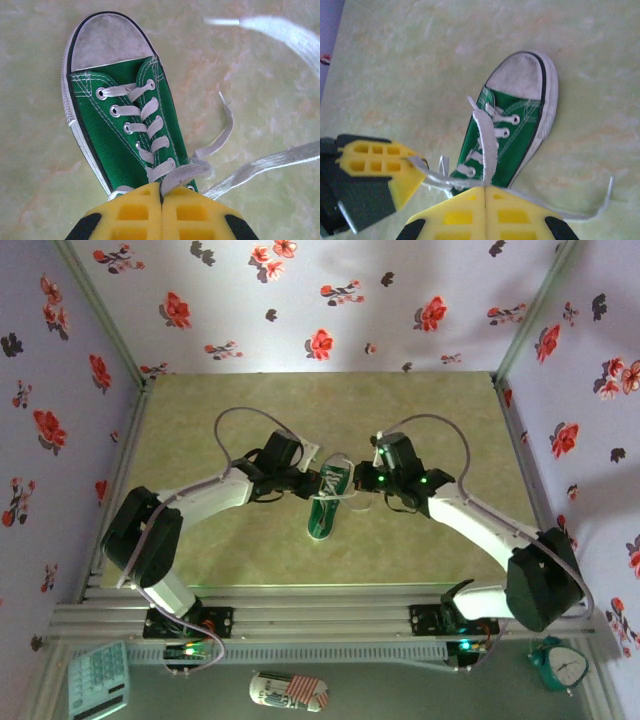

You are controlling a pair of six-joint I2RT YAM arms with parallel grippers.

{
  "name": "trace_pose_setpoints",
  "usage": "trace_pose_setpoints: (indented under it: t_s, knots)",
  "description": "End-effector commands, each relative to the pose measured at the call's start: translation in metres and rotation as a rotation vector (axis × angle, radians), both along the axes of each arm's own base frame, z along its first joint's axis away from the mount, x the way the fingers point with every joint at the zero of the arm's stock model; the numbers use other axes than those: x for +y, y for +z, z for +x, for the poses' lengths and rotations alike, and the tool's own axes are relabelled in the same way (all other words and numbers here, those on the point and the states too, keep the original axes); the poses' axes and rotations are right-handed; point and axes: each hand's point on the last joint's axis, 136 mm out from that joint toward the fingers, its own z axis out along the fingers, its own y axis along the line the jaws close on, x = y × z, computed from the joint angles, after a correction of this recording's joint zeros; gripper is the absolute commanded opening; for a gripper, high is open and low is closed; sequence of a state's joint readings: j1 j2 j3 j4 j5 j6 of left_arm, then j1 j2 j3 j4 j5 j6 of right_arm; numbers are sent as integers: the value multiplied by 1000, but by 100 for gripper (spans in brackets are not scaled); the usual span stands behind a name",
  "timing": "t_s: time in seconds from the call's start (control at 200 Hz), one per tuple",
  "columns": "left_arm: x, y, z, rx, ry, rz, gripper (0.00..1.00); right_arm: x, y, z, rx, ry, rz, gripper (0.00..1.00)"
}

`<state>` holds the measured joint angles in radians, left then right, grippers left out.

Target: Tie the shoes

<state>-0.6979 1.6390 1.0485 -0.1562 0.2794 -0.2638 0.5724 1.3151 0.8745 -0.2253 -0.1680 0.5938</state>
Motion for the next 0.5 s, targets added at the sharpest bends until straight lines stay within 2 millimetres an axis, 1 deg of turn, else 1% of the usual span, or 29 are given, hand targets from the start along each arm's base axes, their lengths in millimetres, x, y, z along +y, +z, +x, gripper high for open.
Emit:
trace_pose_setpoints:
  t_s: [0.0,0.175,0.285,0.495]
  knots:
    - [-3,7,2,-18,14,-16,0,-1,0,-17,55,48,-14,0]
    - [-2,4,5,-17,30,-8,0,-18,6,-32,74,62,-102,0]
    - [-4,3,6,-12,31,-6,0,-27,2,-43,91,54,-121,0]
    - [-4,1,6,-10,25,1,0,-35,-4,-53,119,51,-137,0]
